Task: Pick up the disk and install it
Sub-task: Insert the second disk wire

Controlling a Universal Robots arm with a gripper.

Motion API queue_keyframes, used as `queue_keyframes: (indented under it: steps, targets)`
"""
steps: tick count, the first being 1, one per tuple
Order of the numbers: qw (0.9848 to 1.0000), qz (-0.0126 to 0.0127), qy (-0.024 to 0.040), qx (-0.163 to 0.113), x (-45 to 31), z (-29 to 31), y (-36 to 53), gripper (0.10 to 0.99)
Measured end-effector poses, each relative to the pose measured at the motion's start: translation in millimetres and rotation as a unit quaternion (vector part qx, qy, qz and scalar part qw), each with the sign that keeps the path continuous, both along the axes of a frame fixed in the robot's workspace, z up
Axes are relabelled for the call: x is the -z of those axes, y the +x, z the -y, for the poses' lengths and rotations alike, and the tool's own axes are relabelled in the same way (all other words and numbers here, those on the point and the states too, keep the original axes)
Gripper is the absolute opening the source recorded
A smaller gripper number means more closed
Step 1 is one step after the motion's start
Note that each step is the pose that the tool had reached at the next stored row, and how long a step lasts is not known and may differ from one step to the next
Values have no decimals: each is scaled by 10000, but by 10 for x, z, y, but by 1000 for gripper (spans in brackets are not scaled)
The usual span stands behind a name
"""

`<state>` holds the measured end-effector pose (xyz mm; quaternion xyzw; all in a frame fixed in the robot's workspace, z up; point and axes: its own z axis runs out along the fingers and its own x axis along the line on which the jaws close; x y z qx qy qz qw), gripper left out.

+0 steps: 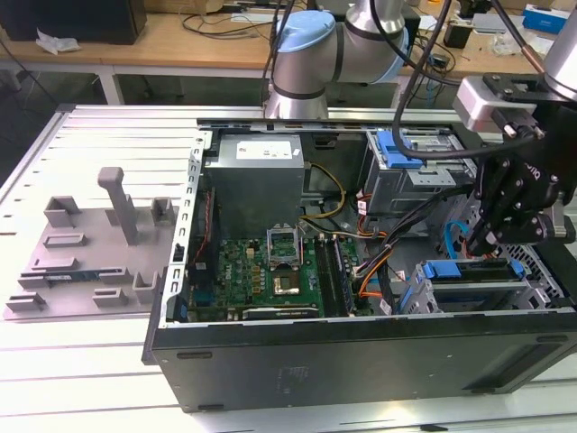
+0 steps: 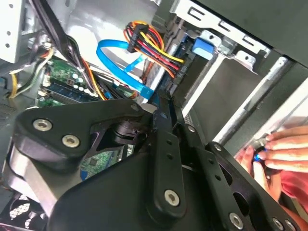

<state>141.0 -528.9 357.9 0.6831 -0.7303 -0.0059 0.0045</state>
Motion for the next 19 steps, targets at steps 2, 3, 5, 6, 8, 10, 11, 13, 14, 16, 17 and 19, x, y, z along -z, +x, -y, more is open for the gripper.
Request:
queue_keyframes:
  steps: [2, 3, 5, 6, 8, 10, 11, 13, 14, 16, 17, 19]
  targets:
    - [10000, 0, 18, 0, 4, 3, 1, 161]
    - [10000, 0, 17, 0, 4, 3, 1, 161]
    - [10000, 0, 16, 0, 4, 3, 1, 161]
    - [10000, 0, 15, -4, 4, 3, 1, 161]
    - [10000, 0, 16, -56, 6, 4, 2, 161]
    - [9998, -1, 16, -177, 8, 13, 15, 161]
    - [9998, -1, 16, -190, 9, 17, 23, 161]
    - [9998, -1, 17, -192, 11, 19, 24, 161]
    - [9998, -1, 15, -193, 13, 25, 25, 161]
    - [9998, -1, 16, -194, 18, 39, 29, 161]
    - [9998, -1, 16, -195, 20, 43, 32, 161]
    - [9998, -1, 16, -194, 26, 52, 35, 161]
